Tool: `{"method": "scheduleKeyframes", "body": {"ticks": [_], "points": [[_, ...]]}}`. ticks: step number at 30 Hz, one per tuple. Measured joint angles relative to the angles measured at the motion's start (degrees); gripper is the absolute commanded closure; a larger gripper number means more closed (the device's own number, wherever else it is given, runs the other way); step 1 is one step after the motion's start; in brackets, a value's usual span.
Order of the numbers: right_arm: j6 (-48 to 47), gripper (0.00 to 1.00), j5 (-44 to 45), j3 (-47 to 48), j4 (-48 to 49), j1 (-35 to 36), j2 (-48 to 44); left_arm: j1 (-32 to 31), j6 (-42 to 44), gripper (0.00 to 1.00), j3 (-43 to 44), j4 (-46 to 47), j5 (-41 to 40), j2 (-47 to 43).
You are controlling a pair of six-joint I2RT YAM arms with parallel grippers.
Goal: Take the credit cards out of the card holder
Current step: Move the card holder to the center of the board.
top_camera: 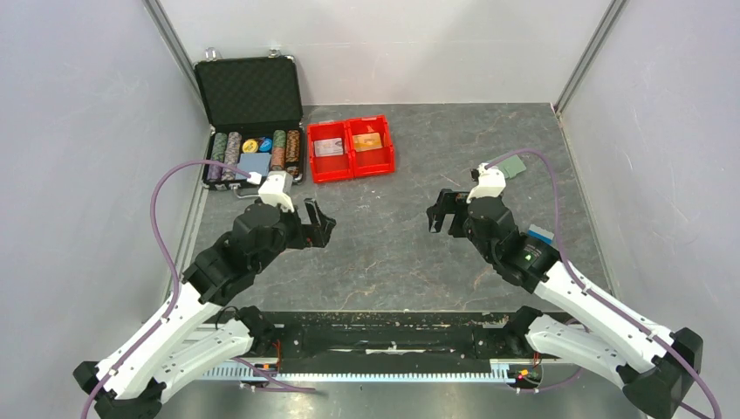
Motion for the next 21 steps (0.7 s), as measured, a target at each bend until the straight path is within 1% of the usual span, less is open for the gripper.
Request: {"method": "scheduleKeyframes", "body": {"ticks": [8,12,16,19,21], "points": [[0.07,0.02,0.66,0.0,0.31,0.0,-0.28,0.0,1.27,0.0,-1.42,0.9,-0.07,-0.48],[-1.05,0.02,3.5,0.0,1.57,0.0,0.81,0.0,3.06,0.0,-2.16,0.87,-0.46,-2.05],[-6.95,0.02,8.04,0.0,3.3,-0.07,3.76,0.0,4.46,0.0,-2.84,0.66,-1.22,-3.87],[-12.98,0.05,11.32,0.31,5.4,-1.36,8.02,0.0,5.16,0.0,-3.06,0.55,-1.51,-5.09],[-17.51,0.09,13.2,1.49,6.69,-3.41,12.46,0.0,5.31,0.0,-3.93,0.35,-1.51,-6.54]]}}
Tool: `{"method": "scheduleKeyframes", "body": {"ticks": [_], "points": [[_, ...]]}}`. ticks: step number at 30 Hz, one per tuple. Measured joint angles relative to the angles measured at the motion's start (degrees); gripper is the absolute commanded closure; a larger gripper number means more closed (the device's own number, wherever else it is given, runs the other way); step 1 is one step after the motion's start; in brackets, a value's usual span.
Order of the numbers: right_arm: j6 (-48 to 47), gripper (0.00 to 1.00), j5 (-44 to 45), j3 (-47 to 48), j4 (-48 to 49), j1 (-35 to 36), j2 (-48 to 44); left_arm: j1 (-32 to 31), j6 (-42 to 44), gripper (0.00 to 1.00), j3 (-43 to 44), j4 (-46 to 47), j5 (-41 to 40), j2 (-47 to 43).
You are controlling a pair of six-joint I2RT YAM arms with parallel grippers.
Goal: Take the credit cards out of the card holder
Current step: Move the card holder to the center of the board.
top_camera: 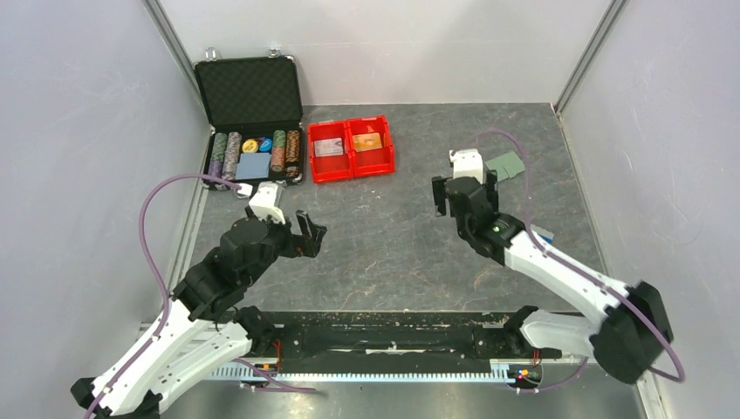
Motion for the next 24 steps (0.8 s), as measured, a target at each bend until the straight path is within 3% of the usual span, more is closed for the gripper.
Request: {"method": "scheduleKeyframes", "body": {"ticks": [3,11,18,24], "points": [[-7.48,0.27,1.77,3.21,1.75,-3.98,7.87,0.0,0.04,0.0,-0.72,-0.42,0.07,-1.42],[-23.82,0.6,0.33,14.53,4.81,-18.27,28.87,0.0,0.07,0.0,-1.27,-0.74,2.23,-2.54],[-32.44,0.58,0.5,24.09,4.39,-21.49,45.68,0.0,0.07,0.0,-1.51,-0.74,5.09,-2.54],[-36.44,0.56,2.03,28.06,3.8,-23.1,51.58,0.0,0.07,0.0,-1.62,-0.76,5.09,-2.62]]}}
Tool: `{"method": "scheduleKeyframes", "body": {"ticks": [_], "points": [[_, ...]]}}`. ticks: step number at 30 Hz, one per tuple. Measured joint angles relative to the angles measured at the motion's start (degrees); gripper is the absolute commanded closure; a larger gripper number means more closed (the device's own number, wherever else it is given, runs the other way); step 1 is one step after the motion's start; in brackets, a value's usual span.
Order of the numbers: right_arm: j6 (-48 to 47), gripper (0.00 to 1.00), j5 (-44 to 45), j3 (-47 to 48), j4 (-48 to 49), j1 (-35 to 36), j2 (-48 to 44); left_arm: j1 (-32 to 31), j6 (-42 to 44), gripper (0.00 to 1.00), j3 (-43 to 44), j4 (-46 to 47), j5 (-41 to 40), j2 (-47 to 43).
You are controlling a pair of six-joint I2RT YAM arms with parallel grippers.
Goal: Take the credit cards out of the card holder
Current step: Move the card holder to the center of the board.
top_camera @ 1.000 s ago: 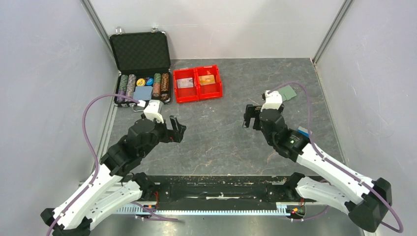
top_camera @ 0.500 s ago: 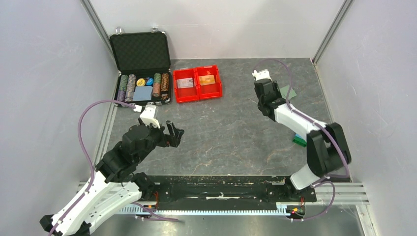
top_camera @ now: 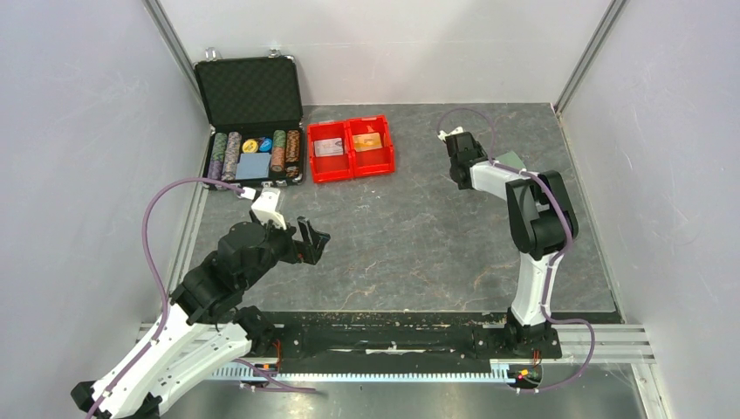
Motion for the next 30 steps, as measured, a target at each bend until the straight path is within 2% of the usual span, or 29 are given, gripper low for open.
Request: {"method": "scheduleKeyframes", "body": {"ticks": [7,30], "points": [[-3.61,0.56,2.32,0.5,0.96,-1.73,2.1,0.0,0.02,0.0,0.0,0.0,-0.2,-0.17],[-6.21,0.58,-0.55,2.1,2.67,-5.01,5.81,0.0,0.02,0.0,-0.02,-0.02,-1.2,-0.22]]}}
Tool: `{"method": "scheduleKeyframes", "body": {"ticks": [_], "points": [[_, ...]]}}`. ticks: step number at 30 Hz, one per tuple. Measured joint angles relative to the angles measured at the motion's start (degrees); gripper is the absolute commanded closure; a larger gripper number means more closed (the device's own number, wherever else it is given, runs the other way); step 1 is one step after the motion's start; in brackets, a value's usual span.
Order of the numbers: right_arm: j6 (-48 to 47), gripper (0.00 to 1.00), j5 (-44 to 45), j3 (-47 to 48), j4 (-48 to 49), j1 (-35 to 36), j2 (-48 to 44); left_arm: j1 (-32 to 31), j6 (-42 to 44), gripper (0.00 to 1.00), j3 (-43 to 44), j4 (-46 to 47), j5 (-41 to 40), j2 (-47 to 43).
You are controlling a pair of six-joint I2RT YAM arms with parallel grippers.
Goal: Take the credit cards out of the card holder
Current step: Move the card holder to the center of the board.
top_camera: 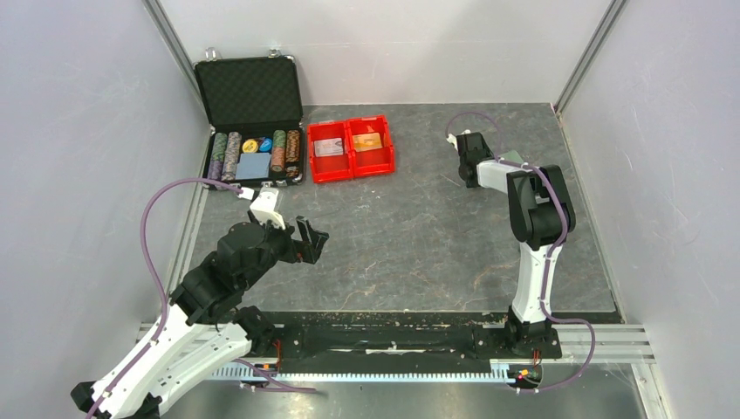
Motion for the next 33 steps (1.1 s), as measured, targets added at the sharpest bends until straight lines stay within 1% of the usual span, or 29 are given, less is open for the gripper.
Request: {"method": "scheduleKeyframes", "body": {"ticks": [6,10,12,17,23,33], "points": [[-0.48,0.59,-1.27,0.42,0.39,-0.44,0.24,0.0,0.0,0.0,0.0,0.02,0.04,0.0],[-0.61,0.62,-1.77,1.86,0.44,-0.57,1.25,0.0,0.02,0.0,0.0,0.02,0.04,0.28],[-0.61,0.65,-1.9,2.49,0.35,-0.61,1.7,0.0,0.02,0.0,0.0,0.02,0.04,0.66],[-0.55,0.77,-3.54,3.23,0.02,-1.09,2.03,0.0,0.02,0.0,0.0,0.0,0.04,0.98],[-0.66,1.0,-4.9,3.41,-0.5,-1.66,2.4,0.0,0.02,0.0,0.0,0.0,-0.35,1.03],[-0.04,1.0,-7.56,1.92,-0.44,-1.95,1.01,0.0,0.02,0.0,0.0,0.0,-0.44,2.08]]}}
